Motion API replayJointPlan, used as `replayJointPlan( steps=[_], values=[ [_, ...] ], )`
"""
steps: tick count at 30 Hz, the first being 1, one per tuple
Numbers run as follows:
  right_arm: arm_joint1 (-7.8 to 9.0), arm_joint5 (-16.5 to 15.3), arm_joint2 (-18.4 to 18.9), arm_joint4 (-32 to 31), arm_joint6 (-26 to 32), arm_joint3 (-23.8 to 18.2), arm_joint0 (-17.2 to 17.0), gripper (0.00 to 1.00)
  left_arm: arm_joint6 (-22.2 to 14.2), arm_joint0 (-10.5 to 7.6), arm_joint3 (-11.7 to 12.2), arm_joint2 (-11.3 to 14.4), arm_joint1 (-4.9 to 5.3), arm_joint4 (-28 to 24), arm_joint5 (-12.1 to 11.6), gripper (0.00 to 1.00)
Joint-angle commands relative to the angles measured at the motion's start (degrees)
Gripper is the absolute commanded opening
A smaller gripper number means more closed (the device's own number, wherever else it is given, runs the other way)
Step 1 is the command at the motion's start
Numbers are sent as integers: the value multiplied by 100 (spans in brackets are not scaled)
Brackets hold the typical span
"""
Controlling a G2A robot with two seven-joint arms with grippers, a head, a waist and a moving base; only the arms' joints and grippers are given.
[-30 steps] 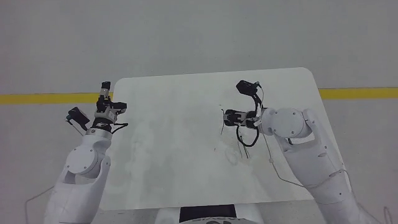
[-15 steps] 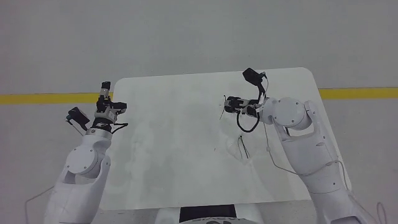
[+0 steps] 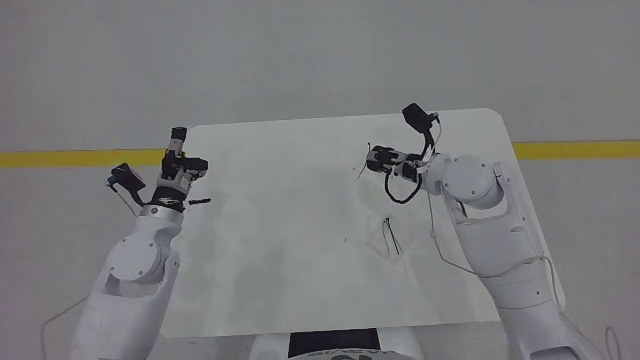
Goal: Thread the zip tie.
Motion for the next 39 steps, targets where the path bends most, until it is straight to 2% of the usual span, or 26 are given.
replayJointPlan(
  steps=[1,4,6,14,17,18,19,20,22,23,25,26,28,30,37,39],
  values=[
    [-30,0,41,-2,3,34,20,0,-66,34,-39,61,7,518,-292,100],
    [-93,0,145,-60,21,169,35,0,-111,44,-33,179,17,1288,-674,100],
    [-147,0,211,-118,106,220,81,0,-209,53,-46,276,21,1645,-1054,100],
    [-164,0,235,-141,97,216,86,0,-221,24,-60,283,21,1702,-1066,100],
    [-157,0,191,-118,-4,178,44,0,-513,-3,-173,234,52,2095,-1411,100],
    [-154,0,204,-97,11,176,55,0,-515,-26,-255,168,69,2428,-1411,100],
    [-151,0,227,-78,30,180,64,0,-453,-54,-377,102,94,3049,-1411,100],
    [-149,0,256,-63,75,185,78,0,-246,-49,-558,121,126,3944,-1411,100],
    [-152,0,306,-34,121,207,97,0,107,32,-657,292,168,4708,-1411,100],
    [-157,0,326,-36,171,221,116,0,293,58,-713,386,218,5311,-1411,100],
    [-168,0,361,-61,233,258,148,0,604,105,-719,562,317,6236,-1411,100],
    [-180,0,383,-80,293,303,167,0,779,132,-722,762,398,6707,-1411,100],
    [-208,0,428,-58,364,378,201,0,1106,133,-622,969,534,7237,-1411,100],
    [-220,0,442,-31,379,390,213,0,1568,110,-477,1085,621,7333,-1411,100],
    [-220,0,442,-31,379,390,213,0,1559,99,-478,1083,621,7357,-1397,100],
    [-224,-22,419,58,295,401,159,0,1418,50,-520,1157,632,7651,-1411,100]
  ],
)
